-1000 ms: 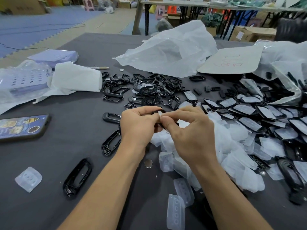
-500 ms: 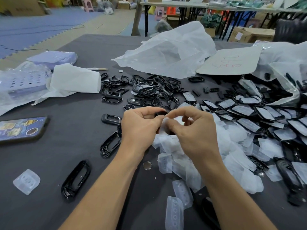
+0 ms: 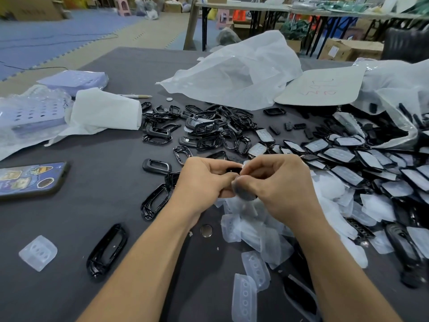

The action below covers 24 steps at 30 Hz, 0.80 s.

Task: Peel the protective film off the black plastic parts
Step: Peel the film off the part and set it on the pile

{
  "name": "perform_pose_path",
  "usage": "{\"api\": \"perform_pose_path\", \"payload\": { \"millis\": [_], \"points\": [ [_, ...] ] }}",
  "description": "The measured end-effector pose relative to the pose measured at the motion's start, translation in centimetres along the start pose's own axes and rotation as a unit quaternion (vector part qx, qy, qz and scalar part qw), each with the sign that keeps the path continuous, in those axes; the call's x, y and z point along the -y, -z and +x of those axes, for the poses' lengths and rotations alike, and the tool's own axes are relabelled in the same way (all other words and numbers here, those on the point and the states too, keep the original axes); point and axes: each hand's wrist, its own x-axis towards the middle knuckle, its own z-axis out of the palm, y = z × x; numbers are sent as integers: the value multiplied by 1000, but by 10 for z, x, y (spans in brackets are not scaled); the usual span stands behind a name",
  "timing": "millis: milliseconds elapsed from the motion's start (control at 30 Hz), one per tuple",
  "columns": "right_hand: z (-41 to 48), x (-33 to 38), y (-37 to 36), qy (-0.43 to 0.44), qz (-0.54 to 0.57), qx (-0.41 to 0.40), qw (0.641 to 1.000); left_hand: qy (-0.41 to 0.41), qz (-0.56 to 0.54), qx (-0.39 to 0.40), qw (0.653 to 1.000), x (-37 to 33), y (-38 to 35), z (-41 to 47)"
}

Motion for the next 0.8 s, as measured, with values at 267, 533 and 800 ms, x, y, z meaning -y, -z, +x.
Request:
{"api": "perform_pose_path", "payload": {
  "millis": [267,533,800],
  "points": [
    [-2,-2,-9,67,-65,-58,994,46,-75,76,993,-4,14,4],
    [-2,-6,-11,106,-131,-82,982,44,-24,76,996,-4,14,5],
    [3,-7,-6,57,-56,-42,996,46,-48,48,997,-2,13,5]
  ]
}}
